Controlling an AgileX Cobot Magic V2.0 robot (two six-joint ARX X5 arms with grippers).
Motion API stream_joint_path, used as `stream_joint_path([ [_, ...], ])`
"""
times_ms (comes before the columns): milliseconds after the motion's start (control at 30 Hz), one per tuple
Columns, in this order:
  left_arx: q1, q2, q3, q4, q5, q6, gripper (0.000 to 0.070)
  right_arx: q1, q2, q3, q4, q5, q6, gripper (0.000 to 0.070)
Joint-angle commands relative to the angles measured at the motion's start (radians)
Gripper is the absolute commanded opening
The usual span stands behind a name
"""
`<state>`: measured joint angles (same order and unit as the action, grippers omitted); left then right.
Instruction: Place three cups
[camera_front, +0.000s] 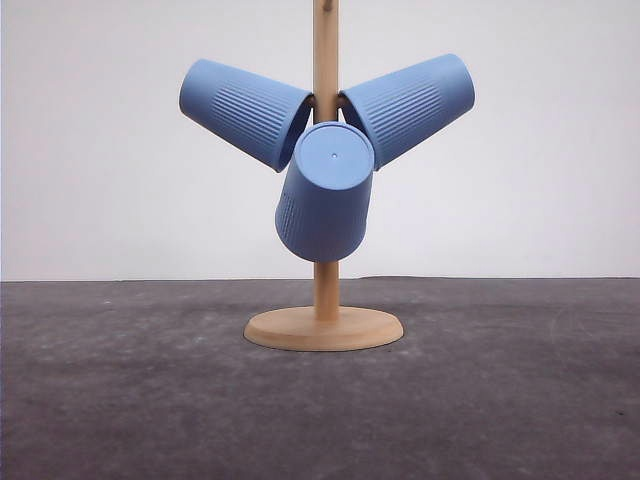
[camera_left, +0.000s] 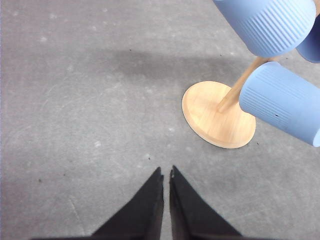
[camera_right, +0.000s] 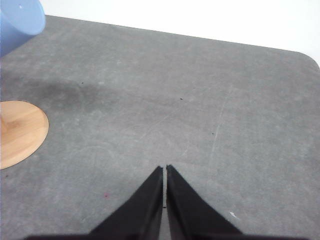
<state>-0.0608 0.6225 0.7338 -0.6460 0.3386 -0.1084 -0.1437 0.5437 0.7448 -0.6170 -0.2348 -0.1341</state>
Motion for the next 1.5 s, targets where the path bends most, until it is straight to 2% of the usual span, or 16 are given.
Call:
stream_joint_path([
  [0, 0.002, 0.004, 0.005, 0.012, 0.001, -0.006, 0.0, 0.0, 0.003, 0.007, 0.01, -0.001, -0.002, 0.0009],
  [167, 0.004, -0.023, -0.002, 0.016, -0.002, 0.001, 0.0, 0.0, 0.003, 0.007, 0.01, -0.001, -0.002, 0.0008],
  [233, 0.006, -0.059, -0.03, 0.051, -0.003, 0.087, 0.0, 0.0, 0.003, 0.007, 0.011, -0.001, -0.002, 0.0008],
  [300, 0.008, -0.116, -0.088, 0.104, -0.016, 0.136, 0.0, 0.0, 0.003, 0.007, 0.011, -0.001, -0.002, 0.0008],
  [367, 0.009, -0.18, -0.162, 0.176, -0.066, 0.172, 0.0, 0.0, 0.003, 0.007, 0.011, -0.001, -0.002, 0.0009],
  [467, 0.02, -0.276, -0.283, 0.287, -0.189, 0.167, 0.0, 0.0, 0.003, 0.007, 0.011, -0.001, -0.002, 0.0009],
  [567, 0.037, -0.384, -0.403, 0.359, -0.246, 0.15, 0.0, 0.0, 0.003, 0.007, 0.011, 0.0, -0.002, 0.0009],
  [733, 0.047, -0.546, -0.587, 0.411, -0.272, 0.144, 0.0, 0.0, 0.003, 0.007, 0.011, -0.001, -0.002, 0.0009],
  [900, 0.05, -0.62, -0.713, 0.463, -0.308, 0.144, 0.0, 0.0, 0.003, 0.007, 0.011, 0.0, -0.002, 0.0008],
  [1467, 0.048, -0.618, -0.721, 0.459, -0.316, 0.142, 0.0, 0.0, 0.003, 0.007, 0.014, -0.001, -0.002, 0.0009],
])
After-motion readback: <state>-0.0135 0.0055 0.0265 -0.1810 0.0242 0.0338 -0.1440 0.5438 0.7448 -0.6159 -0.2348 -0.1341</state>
